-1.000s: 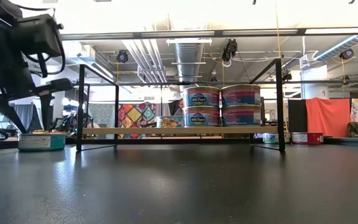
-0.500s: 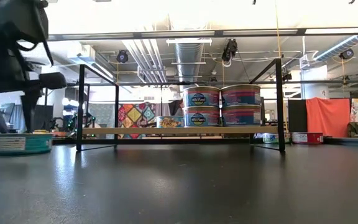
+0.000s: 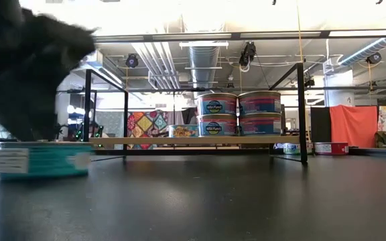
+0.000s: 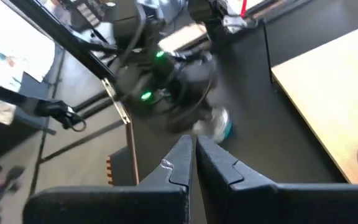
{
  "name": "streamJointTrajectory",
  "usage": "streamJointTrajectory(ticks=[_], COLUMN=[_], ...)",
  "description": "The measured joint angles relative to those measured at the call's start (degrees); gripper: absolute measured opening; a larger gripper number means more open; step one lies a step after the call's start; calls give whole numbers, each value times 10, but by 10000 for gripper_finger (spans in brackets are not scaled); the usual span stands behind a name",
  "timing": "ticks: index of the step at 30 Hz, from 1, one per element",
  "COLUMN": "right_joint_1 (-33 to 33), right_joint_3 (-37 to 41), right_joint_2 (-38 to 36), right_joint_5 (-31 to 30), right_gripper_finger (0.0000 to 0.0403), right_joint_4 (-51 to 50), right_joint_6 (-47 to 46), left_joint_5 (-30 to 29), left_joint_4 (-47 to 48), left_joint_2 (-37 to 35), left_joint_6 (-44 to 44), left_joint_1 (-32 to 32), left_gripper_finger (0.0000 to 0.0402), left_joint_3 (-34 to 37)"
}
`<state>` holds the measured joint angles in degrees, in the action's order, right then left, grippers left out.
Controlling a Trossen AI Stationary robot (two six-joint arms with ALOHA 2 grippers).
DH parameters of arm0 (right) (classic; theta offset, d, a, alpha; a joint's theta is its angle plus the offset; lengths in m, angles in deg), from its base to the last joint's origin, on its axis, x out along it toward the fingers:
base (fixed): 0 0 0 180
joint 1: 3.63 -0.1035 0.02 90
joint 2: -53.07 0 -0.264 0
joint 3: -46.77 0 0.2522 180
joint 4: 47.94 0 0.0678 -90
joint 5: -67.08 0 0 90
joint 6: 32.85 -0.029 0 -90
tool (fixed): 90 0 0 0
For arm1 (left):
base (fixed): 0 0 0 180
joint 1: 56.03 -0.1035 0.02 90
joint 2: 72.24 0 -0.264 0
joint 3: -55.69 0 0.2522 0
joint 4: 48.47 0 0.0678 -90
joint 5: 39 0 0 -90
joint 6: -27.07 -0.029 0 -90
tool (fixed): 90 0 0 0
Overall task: Stack canned seafood by type on shelf
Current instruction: Stack the top left light blue tuna can on the light blue tuna can
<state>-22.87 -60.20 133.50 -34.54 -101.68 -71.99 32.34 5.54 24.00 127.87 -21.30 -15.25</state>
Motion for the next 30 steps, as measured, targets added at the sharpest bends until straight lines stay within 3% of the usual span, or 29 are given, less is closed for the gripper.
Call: streamJointTrajectory(ticks=[3,8,10,14,18,21,26,30], right_joint_1=[-2,-22,-38,-85,-124,-140,-148,-150], right_joint_3=[0,0,0,0,3,3,4,4], right_joint_2=[25,67,83,121,180,230,304,353], right_joint_5=[0,0,-2,-40,-56,-58,16,67], right_gripper_finger=[13,13,13,13,13,13,13,13], right_joint_4=[-2,-33,-61,-126,-134,-134,-130,-112], right_joint_6=[1,8,8,-4,-21,-25,-48,-38], left_joint_5=[-29,-68,-72,-91,-93,-95,-95,-91], left_joint_4=[-71,-48,14,50,30,-46,-158,-182], left_joint_2=[66,148,152,125,125,131,169,221], left_joint_6=[-106,-214,-211,-241,-280,-283,-314,-346], left_joint_1=[5,17,21,36,60,76,98,105], left_gripper_finger=[141,114,103,80,71,70,64,34], left_joint_3=[-79,-217,-221,-199,-180,-161,-152,-179])
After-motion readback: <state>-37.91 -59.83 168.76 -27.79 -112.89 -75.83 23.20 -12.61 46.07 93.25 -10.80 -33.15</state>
